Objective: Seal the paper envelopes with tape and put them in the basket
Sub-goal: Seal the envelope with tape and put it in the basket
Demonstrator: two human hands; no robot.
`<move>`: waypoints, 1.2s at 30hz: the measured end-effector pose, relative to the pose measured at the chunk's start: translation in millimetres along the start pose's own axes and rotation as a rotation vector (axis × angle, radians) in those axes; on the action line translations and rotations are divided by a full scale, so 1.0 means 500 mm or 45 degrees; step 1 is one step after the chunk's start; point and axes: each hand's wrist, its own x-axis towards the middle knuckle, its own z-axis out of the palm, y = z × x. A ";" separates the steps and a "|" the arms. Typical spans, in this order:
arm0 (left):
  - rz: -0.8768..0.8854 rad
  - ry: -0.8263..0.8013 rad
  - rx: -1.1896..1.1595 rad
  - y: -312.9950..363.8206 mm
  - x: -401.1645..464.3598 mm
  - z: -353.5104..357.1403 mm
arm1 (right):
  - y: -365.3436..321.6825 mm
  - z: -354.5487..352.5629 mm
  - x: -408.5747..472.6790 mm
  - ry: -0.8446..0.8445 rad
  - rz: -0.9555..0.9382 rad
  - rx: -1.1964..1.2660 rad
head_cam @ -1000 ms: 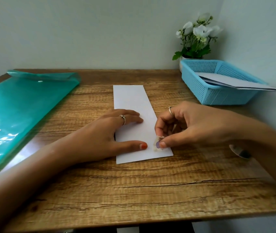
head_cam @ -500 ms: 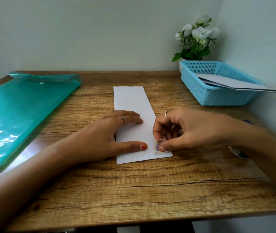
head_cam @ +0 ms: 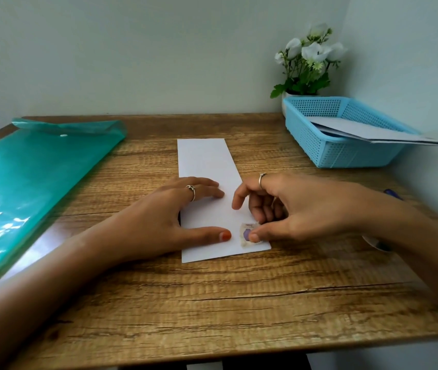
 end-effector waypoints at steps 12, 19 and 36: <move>0.003 -0.007 -0.011 -0.002 -0.001 0.000 | 0.019 0.011 0.014 0.133 0.077 0.199; -0.010 -0.024 -0.002 -0.009 0.002 0.004 | 0.014 0.039 0.014 0.327 0.041 0.054; -0.048 -0.038 -0.027 -0.004 0.003 0.005 | 0.031 0.032 -0.009 0.172 0.033 0.200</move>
